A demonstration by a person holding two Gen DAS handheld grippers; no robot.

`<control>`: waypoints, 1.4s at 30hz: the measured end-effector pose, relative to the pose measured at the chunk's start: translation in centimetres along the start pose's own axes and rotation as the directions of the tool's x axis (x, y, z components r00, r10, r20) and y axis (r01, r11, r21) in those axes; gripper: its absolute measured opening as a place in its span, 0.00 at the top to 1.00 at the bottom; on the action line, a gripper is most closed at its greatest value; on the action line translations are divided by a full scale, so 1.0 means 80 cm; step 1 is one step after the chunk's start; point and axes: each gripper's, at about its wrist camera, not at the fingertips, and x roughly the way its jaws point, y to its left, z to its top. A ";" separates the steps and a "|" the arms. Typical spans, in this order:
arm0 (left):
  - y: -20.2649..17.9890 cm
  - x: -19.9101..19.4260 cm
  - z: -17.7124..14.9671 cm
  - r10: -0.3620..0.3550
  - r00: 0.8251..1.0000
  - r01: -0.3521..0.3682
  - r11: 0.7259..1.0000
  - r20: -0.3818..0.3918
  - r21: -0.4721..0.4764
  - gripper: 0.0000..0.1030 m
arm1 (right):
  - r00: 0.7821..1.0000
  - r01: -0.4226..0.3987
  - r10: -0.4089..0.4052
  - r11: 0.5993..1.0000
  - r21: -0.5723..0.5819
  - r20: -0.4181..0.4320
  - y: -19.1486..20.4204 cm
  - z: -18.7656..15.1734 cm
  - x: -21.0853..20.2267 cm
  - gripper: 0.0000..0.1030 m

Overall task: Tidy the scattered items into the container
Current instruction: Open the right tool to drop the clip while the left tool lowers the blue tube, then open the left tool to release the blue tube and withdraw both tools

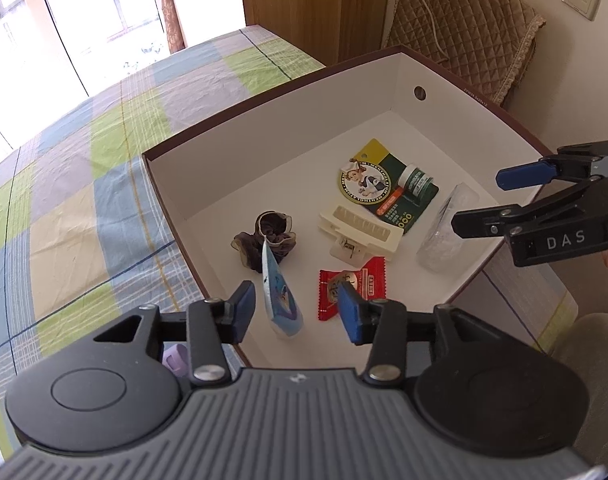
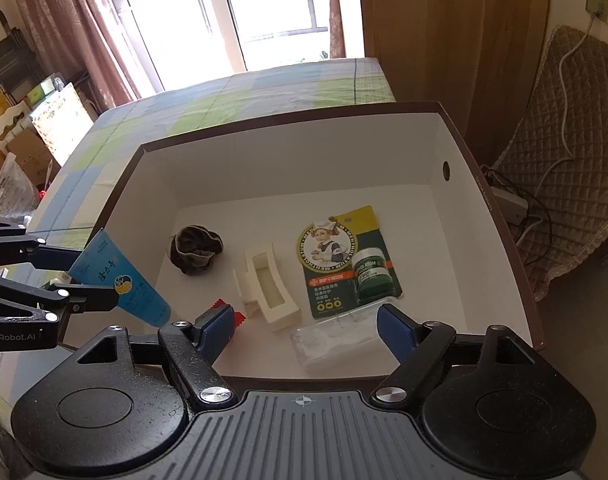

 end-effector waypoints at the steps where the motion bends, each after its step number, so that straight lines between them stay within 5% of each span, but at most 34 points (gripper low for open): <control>1: -0.001 -0.001 0.000 0.004 1.000 -0.004 1.000 -0.002 -0.006 0.51 | 1.000 0.006 -0.006 1.000 0.005 0.002 0.000 -0.001 -0.001 0.19; 3: -0.002 -0.003 -0.001 0.016 1.000 -0.016 1.000 -0.004 -0.020 0.42 | 1.000 0.018 -0.019 1.000 0.016 0.016 -0.001 -0.003 -0.004 0.12; 4: -0.003 -0.004 -0.002 0.021 1.000 -0.021 0.999 -0.003 -0.025 0.39 | 0.999 0.025 -0.026 0.999 0.022 0.031 -0.001 -0.004 -0.007 0.00; 19: -0.014 -0.018 -0.004 0.060 0.998 -0.060 0.994 -0.005 -0.087 0.22 | 0.989 0.122 -0.126 0.991 0.053 0.073 -0.006 -0.010 -0.033 0.00; 42: -0.015 -0.076 -0.042 0.088 0.996 -0.085 0.982 0.010 -0.170 0.19 | 0.988 0.101 -0.109 0.992 0.075 0.111 0.041 -0.031 -0.094 0.00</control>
